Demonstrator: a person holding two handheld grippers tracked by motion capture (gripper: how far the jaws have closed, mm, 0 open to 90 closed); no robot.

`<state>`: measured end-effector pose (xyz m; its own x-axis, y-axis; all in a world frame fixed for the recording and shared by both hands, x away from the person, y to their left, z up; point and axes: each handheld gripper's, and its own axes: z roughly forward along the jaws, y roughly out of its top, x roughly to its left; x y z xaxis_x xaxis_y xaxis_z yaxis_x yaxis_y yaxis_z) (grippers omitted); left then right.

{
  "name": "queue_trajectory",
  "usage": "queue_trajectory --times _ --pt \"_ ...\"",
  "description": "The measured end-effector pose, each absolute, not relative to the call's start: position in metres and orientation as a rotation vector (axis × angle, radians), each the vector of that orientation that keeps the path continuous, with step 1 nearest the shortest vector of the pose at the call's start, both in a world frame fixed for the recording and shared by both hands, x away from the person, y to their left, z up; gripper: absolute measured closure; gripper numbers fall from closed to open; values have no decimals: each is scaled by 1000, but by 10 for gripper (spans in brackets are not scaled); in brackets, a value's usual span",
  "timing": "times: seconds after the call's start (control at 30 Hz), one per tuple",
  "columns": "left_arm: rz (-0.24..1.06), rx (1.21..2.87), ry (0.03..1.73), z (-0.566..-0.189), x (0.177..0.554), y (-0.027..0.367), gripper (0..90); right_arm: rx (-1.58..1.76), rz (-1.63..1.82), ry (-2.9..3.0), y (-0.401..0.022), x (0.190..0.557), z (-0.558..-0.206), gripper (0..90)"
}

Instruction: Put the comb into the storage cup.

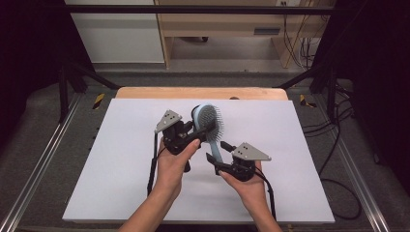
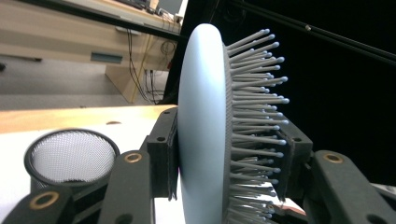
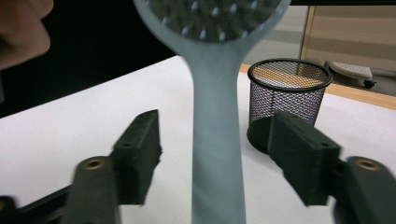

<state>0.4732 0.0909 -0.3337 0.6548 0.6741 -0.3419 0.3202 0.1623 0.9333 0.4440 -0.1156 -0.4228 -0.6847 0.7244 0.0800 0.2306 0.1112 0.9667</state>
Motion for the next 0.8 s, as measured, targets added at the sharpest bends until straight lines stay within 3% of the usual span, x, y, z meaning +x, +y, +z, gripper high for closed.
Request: queue_trajectory --times 0.27,0.8 --pt "346 1441 867 -323 485 92 513 969 1611 1988 -125 449 -421 75" --pt "353 1412 787 -278 514 102 513 1063 1474 1989 -159 448 -425 67"
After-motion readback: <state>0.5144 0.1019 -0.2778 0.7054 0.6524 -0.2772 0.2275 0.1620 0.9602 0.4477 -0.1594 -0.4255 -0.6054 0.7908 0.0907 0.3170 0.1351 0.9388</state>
